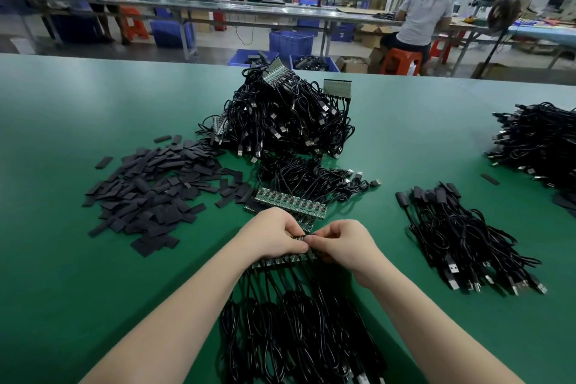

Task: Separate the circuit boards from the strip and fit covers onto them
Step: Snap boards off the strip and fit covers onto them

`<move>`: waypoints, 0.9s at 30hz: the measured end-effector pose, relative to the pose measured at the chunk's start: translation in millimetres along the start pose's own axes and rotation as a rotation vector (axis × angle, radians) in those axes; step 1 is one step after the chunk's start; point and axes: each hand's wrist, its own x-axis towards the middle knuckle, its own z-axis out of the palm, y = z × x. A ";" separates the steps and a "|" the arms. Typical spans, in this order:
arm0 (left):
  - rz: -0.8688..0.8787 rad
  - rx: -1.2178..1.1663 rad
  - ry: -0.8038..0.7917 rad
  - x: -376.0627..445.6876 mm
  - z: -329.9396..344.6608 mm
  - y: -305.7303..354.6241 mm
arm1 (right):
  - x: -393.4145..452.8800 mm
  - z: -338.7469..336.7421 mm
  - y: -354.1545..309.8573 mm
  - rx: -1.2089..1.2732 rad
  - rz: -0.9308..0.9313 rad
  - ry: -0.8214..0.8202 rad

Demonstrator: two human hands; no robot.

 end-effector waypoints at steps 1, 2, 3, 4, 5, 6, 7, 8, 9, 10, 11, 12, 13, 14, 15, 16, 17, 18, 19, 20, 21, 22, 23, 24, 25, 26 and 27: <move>0.004 0.025 0.015 -0.5 1.5 0.7 | -1.1 1.0 1.2 -0.035 -0.018 0.029; 0.005 0.047 0.031 -1.1 3.0 1.4 | -2.1 1.7 2.2 -0.079 -0.043 0.063; 0.003 0.066 0.046 -1.8 4.4 1.7 | -3.7 2.2 2.8 -0.129 -0.070 0.092; 0.002 0.076 0.051 -1.8 4.9 1.5 | -4.9 2.5 2.5 -0.172 -0.092 0.111; 0.002 0.074 0.044 -1.9 5.3 1.2 | -6.1 2.6 2.2 -0.193 -0.103 0.114; 0.007 0.065 0.027 -2.2 5.3 1.1 | -7.0 2.3 1.6 -0.194 -0.104 0.104; 0.016 0.057 0.010 -2.4 5.1 1.6 | -8.2 1.4 1.1 -0.186 -0.101 0.095; 0.025 0.052 -0.005 -2.7 4.8 2.4 | -9.8 0.1 0.6 -0.184 -0.098 0.093; 0.038 0.045 -0.012 -3.3 4.2 3.9 | -11.5 -1.2 0.0 -0.192 -0.099 0.102; 0.052 0.033 -0.011 -4.1 3.5 5.6 | -13.2 -2.5 -0.4 -0.203 -0.107 0.118; 0.066 0.014 -0.006 -4.7 3.0 7.0 | -14.8 -3.1 -1.1 -0.210 -0.116 0.141; 0.078 -0.004 0.002 -5.4 2.8 8.6 | -16.9 -3.2 -1.4 -0.211 -0.126 0.167; 0.086 -0.014 0.009 -6.1 2.7 10.4 | -19.1 -2.7 -1.5 -0.208 -0.136 0.192; 0.090 -0.014 0.016 -6.6 2.6 12.3 | -21.0 -2.0 -1.4 -0.201 -0.146 0.215; 0.089 -0.010 0.022 -6.7 2.5 13.6 | -22.5 -1.3 -1.1 -0.193 -0.155 0.232; 0.092 0.000 0.026 -6.6 2.9 14.5 | -23.9 -1.4 -0.4 -0.183 -0.163 0.245; 0.097 0.012 0.025 -6.5 3.1 15.1 | -25.2 -1.7 0.4 -0.172 -0.170 0.256; 0.103 0.025 0.021 -6.7 3.3 15.8 | -26.3 -1.6 1.0 -0.165 -0.173 0.265; 0.106 0.036 0.016 -7.3 3.4 16.9 | -27.4 -1.3 1.9 -0.155 -0.173 0.270; 0.109 0.043 0.016 -7.7 3.4 18.1 | -28.1 -0.2 2.5 -0.138 -0.171 0.270; 0.107 0.057 0.020 -8.1 3.6 19.2 | -29.2 1.3 3.5 -0.117 -0.166 0.271; 0.105 0.080 0.032 -8.4 3.7 19.7 | -30.7 1.9 4.8 -0.098 -0.160 0.285; 0.101 0.112 0.048 -9.0 3.4 19.2 | -31.9 0.8 6.8 -0.083 -0.156 0.322; 0.093 0.133 0.068 -10.0 2.4 17.5 | -32.2 -2.8 9.4 -0.072 -0.153 0.379; 0.077 0.127 0.076 -10.6 1.3 14.1 | -32.0 -9.7 12.9 -0.056 -0.147 0.437; 0.064 0.104 0.078 -12.1 -0.7 10.6 | -31.8 -18.4 16.6 -0.031 -0.137 0.471; 0.059 0.085 0.075 -12.6 -2.8 6.8 | -31.6 -26.4 19.2 0.002 -0.126 0.473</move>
